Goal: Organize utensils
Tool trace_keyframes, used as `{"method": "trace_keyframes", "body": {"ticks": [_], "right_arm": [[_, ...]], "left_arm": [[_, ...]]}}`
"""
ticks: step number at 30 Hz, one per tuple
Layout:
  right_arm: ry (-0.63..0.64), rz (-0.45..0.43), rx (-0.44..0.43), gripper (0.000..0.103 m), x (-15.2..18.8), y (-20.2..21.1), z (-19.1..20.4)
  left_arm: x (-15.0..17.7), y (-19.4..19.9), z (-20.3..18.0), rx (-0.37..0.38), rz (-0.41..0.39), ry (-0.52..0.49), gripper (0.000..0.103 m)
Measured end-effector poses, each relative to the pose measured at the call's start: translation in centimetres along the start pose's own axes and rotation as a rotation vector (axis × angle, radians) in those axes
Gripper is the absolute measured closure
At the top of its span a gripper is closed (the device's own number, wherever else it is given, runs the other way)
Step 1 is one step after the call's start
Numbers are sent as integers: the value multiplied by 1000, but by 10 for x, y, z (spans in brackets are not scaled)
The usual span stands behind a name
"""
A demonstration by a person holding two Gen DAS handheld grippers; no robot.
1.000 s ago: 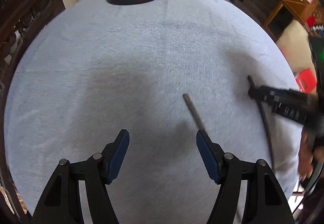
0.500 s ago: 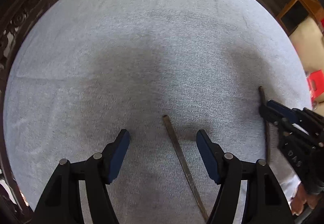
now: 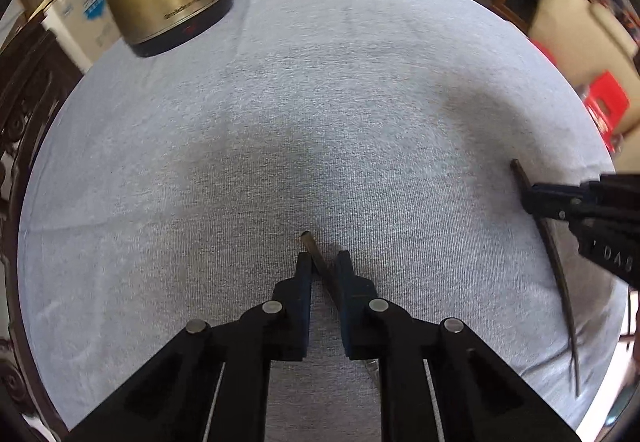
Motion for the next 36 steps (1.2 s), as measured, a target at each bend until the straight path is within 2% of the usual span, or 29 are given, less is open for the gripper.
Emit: {"method": "trace_keyframes", "body": {"ticks": [5, 7, 11, 12, 13, 17, 19, 27, 32, 36], "right_arm": [[34, 37, 61, 93, 0, 0, 3], [56, 39, 88, 93, -4, -4, 11], [87, 28, 110, 93, -7, -8, 22], [90, 22, 110, 94, -7, -9, 24], [91, 15, 107, 95, -6, -8, 24], [75, -15, 79, 96, -1, -5, 21], [58, -35, 26, 96, 5, 0, 18], [-9, -213, -69, 96, 13, 44, 11], [-40, -351, -120, 96, 32, 83, 9], [-71, -450, -124, 96, 55, 118, 7]], "left_arm": [[-4, -2, -1, 9, 21, -13, 85], [-5, -3, 1, 0, 22, 11, 75], [-9, -4, 4, 4, 2, 37, 74], [-11, -2, 3, 1, -6, 33, 77], [-11, -2, 1, 8, -12, 30, 89], [-12, 0, -1, -12, -42, 41, 92], [-13, 6, -2, -17, -81, 63, 97], [-15, 70, 36, -23, -257, 171, 98], [4, 110, 49, -19, -336, 208, 98], [33, 137, 61, -28, -411, 231, 98]]}}
Point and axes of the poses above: each gripper's, at about its wrist camera, not at the fingertips, and y roughly against the way its jaws point, z to its left, x to its underside, the point moved 8 cm from there along -y, roughly the way its jaws point, and after that the axes turned 1 degree about y, right-handed, at the moved point
